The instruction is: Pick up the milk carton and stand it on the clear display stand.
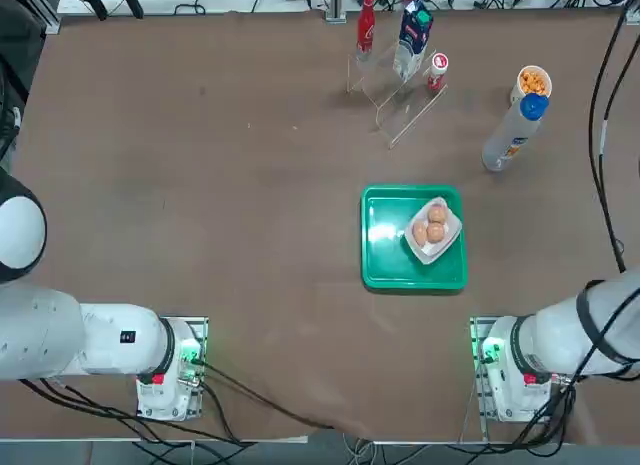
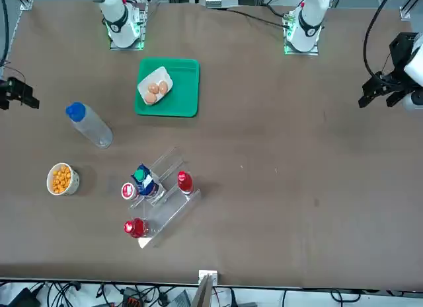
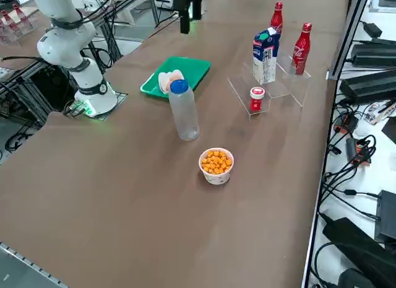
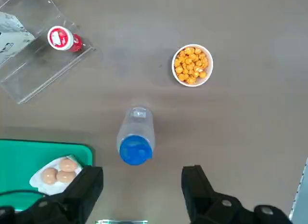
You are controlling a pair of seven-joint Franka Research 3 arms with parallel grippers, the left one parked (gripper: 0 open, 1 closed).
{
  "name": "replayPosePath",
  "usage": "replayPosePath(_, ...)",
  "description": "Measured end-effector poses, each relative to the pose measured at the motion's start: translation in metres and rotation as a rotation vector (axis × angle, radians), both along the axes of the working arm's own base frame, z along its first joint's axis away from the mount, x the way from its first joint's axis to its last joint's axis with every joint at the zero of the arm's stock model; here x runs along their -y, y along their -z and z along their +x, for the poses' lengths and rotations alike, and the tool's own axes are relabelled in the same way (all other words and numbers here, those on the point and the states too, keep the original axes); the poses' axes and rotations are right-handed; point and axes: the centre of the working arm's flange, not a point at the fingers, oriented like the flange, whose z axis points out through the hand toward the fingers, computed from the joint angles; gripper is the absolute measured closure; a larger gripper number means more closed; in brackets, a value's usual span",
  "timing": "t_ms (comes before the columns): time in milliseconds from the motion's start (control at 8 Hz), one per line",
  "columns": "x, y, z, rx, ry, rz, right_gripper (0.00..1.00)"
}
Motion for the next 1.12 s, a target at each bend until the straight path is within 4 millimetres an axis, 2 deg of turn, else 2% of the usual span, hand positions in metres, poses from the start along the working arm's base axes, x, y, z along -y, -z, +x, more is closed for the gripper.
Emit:
replayPosePath(500, 0.014, 0.002, -0.046, 0.066, 0.004, 0.021, 0.0)
replayPosePath(625, 0.009, 0.005, -0.054, 0.072, -0.02, 0.025, 0.0)
replayPosePath(750, -0.004, 0.005, -0.058, 0.073, -0.054, 0.026, 0.0)
replayPosePath(1000, -0.033, 0.004, -0.058, 0.086, -0.103, 0.038, 0.0)
replayPosePath(1125, -0.039, 0.003, -0.057, 0.095, -0.103, 0.078, 0.0)
